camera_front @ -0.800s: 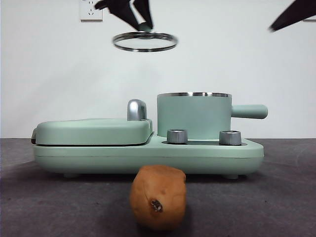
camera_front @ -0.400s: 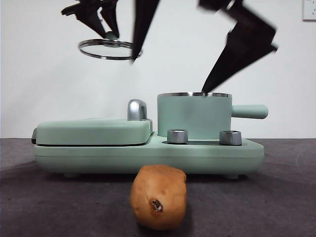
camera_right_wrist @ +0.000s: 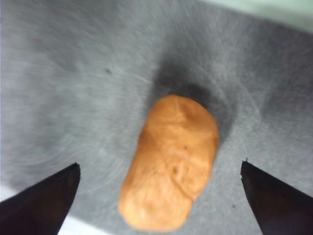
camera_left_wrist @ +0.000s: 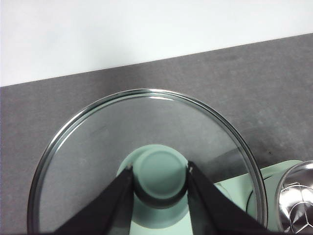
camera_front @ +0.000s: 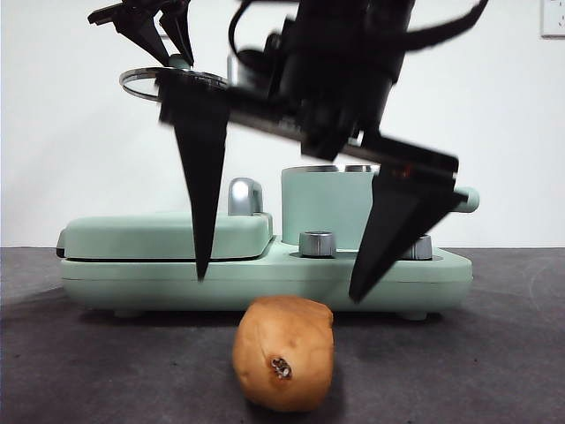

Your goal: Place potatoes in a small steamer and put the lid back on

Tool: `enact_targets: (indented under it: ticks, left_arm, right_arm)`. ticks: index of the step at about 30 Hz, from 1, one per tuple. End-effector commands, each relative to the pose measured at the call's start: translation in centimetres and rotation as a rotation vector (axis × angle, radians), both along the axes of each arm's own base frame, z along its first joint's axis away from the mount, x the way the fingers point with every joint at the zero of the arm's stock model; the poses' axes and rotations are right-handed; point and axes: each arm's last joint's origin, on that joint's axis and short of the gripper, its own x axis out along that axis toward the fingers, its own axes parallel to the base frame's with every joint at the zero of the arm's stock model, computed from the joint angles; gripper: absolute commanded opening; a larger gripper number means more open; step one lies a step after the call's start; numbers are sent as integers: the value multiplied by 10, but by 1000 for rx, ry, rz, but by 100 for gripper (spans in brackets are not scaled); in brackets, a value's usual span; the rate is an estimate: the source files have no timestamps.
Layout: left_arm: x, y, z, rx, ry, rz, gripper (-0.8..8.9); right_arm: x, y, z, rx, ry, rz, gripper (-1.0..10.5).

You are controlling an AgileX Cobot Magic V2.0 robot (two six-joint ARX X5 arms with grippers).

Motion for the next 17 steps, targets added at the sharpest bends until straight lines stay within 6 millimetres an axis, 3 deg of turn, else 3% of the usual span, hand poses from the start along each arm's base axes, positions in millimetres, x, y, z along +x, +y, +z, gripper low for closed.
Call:
enact_targets:
  ticks: [1, 6, 11, 17]
  left_arm:
    - [-8, 3, 21, -27, -78, 7, 5]
    - [-8, 3, 21, -28, -79, 7, 5]
    - [-8, 3, 21, -30, -78, 8, 5]
    - [-9, 3, 20, -32, -72, 10, 5]
  right_arm:
    - [2, 11, -10, -18, 14, -2, 516]
    - [5, 16, -25, -38, 56, 13, 420]
    - [5, 17, -26, -41, 52, 25, 227]
    - [6, 12, -26, -66, 66, 26, 156]
